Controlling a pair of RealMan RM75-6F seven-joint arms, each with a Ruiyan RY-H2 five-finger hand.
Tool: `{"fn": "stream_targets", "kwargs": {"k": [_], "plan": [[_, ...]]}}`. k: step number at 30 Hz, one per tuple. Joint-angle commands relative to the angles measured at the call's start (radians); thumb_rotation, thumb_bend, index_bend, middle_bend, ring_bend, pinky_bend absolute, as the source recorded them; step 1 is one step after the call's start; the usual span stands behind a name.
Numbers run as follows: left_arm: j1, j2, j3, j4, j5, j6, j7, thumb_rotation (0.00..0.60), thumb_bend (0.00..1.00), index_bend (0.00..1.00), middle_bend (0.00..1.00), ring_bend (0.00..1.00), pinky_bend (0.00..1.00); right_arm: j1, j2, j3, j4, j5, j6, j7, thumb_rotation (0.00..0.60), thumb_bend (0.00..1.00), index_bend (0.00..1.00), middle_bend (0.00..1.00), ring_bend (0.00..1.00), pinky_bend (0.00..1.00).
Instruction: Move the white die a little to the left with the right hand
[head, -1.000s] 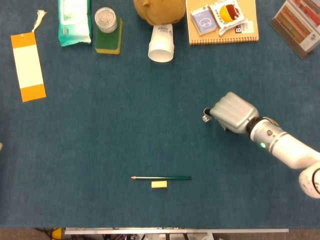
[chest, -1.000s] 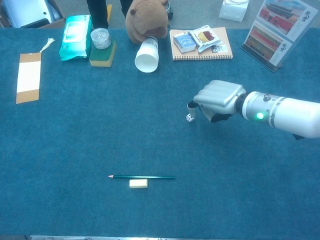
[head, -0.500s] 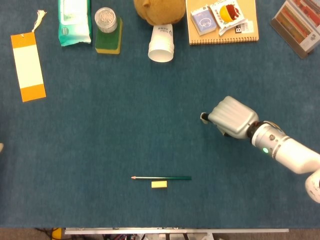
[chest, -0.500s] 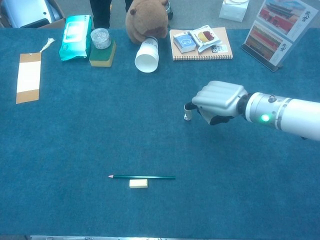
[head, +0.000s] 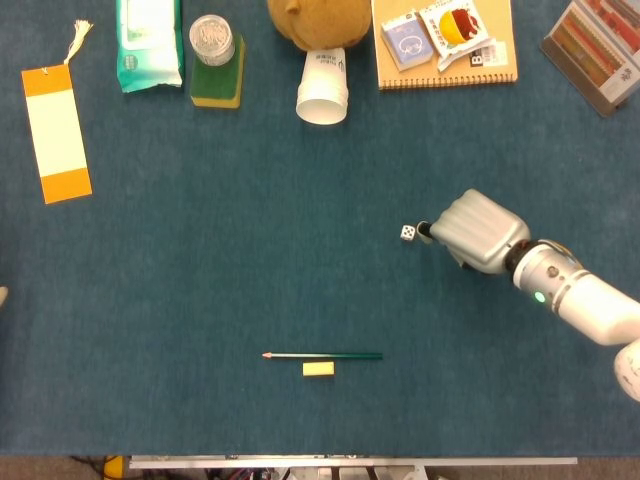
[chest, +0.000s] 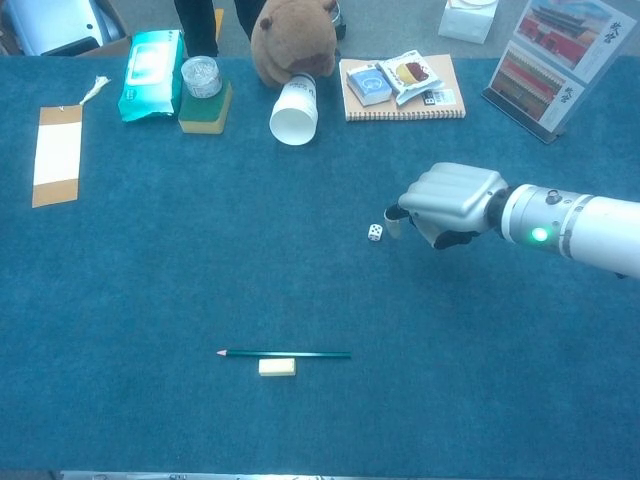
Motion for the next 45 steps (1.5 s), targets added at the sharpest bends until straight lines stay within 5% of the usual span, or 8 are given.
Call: {"fn": "stream_targets", "kwargs": {"k": [1, 11, 23, 25, 27, 30, 40, 45], "plan": [[0.0, -0.001, 0.0, 0.001, 0.0, 0.0, -0.002, 0.6, 0.17, 0.26, 0.1, 0.04, 0.22, -0.002, -0.003, 0.002, 0.004, 0.0, 0.002, 0.001, 0.6, 1.0, 0.35, 1.0, 0.95, 0.89], [-0.008, 0.001, 0.001, 0.0, 0.009, -0.006, 0.001, 0.6, 0.17, 0.26, 0.1, 0.04, 0.22, -0.119, 0.09, -0.013, -0.014, -0.147, 0.141, 0.14, 0.6, 1.0, 0.35, 0.98, 0.86, 0.88], [-0.096, 0.004, -0.017, -0.033, 0.052, -0.07, 0.049, 0.6, 0.17, 0.26, 0.1, 0.04, 0.22, -0.351, 0.304, -0.069, -0.134, -0.292, 0.435, 0.209, 0.6, 0.99, 0.27, 0.5, 0.43, 0.65], [-0.119, 0.002, -0.024, -0.034, 0.065, -0.081, 0.049, 0.6, 0.17, 0.26, 0.1, 0.04, 0.23, -0.399, 0.325, -0.078, -0.157, -0.32, 0.494, 0.217, 0.6, 0.83, 0.26, 0.45, 0.39, 0.62], [-0.137, -0.003, -0.03, -0.031, 0.081, -0.082, 0.042, 0.6, 0.17, 0.26, 0.12, 0.04, 0.24, -0.442, 0.335, -0.085, -0.165, -0.363, 0.552, 0.245, 0.6, 0.55, 0.26, 0.41, 0.36, 0.6], [-0.168, -0.016, -0.04, -0.02, 0.112, -0.075, 0.032, 0.6, 0.17, 0.24, 0.12, 0.06, 0.26, -0.529, 0.336, -0.096, -0.145, -0.455, 0.672, 0.296, 0.6, 0.37, 0.26, 0.41, 0.36, 0.59], [-0.236, -0.039, -0.04, -0.013, 0.172, -0.078, 0.043, 0.6, 0.17, 0.22, 0.12, 0.09, 0.29, -0.747, 0.247, -0.045, -0.011, -0.603, 0.995, 0.343, 0.6, 0.34, 0.44, 0.48, 0.36, 0.58], [-0.258, -0.041, -0.043, -0.014, 0.172, -0.086, 0.05, 0.6, 0.17, 0.23, 0.11, 0.09, 0.29, -0.812, 0.211, -0.014, 0.036, -0.599, 1.057, 0.368, 0.6, 0.34, 0.46, 0.5, 0.36, 0.58]]}}
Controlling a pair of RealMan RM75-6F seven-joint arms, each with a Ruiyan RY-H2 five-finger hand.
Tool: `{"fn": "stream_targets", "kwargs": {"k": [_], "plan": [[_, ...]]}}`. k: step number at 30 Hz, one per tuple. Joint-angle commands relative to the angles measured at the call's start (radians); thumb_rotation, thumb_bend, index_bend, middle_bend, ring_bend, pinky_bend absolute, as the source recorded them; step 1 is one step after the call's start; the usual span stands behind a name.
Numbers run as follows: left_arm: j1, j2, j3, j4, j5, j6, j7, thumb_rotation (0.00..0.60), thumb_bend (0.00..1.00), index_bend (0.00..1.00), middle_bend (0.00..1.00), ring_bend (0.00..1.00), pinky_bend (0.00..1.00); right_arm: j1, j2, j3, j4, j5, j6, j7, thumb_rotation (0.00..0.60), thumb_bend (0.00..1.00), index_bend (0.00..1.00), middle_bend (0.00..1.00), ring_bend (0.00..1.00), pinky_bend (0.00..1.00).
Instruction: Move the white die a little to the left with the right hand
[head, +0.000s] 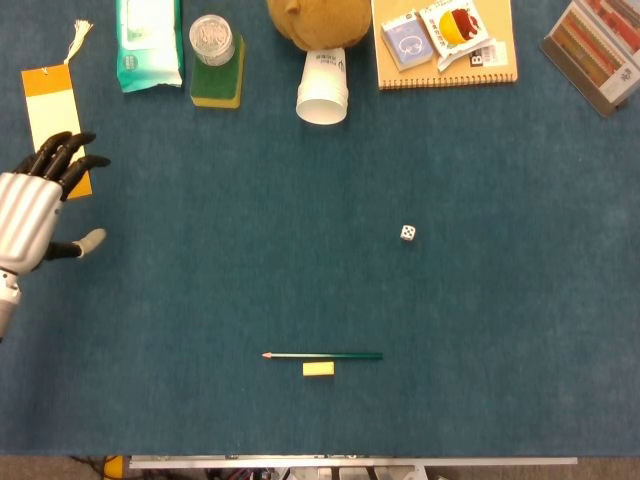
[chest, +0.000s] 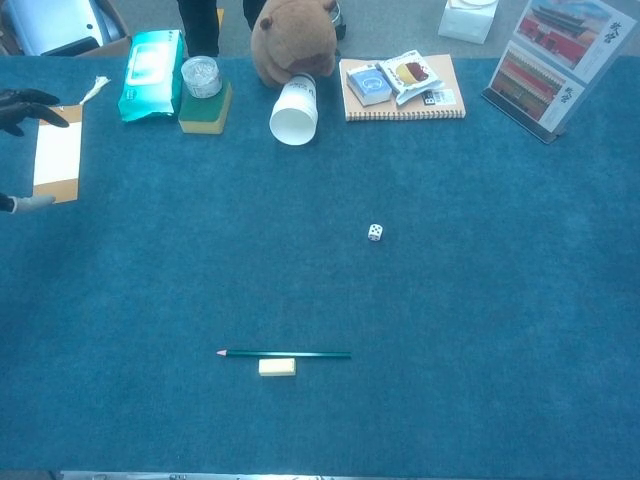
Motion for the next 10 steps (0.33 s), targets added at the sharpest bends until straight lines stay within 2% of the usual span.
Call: {"fn": "stream_targets", "kwargs": {"k": [1, 10], "plan": [[-0.009, 0.0, -0.002, -0.003, -0.003, -0.004, 0.003, 0.6, 0.17, 0.23, 0.11, 0.09, 0.29, -0.057, -0.033, 0.032, 0.041, -0.003, 0.042, 0.034, 0.6, 0.34, 0.46, 0.5, 0.36, 0.58], [-0.015, 0.008, 0.011, -0.03, -0.029, -0.02, 0.028, 0.6, 0.17, 0.23, 0.1, 0.09, 0.29, -0.077, -0.036, 0.077, 0.07, 0.026, -0.015, 0.103, 0.6, 0.34, 0.46, 0.5, 0.36, 0.58]]}}
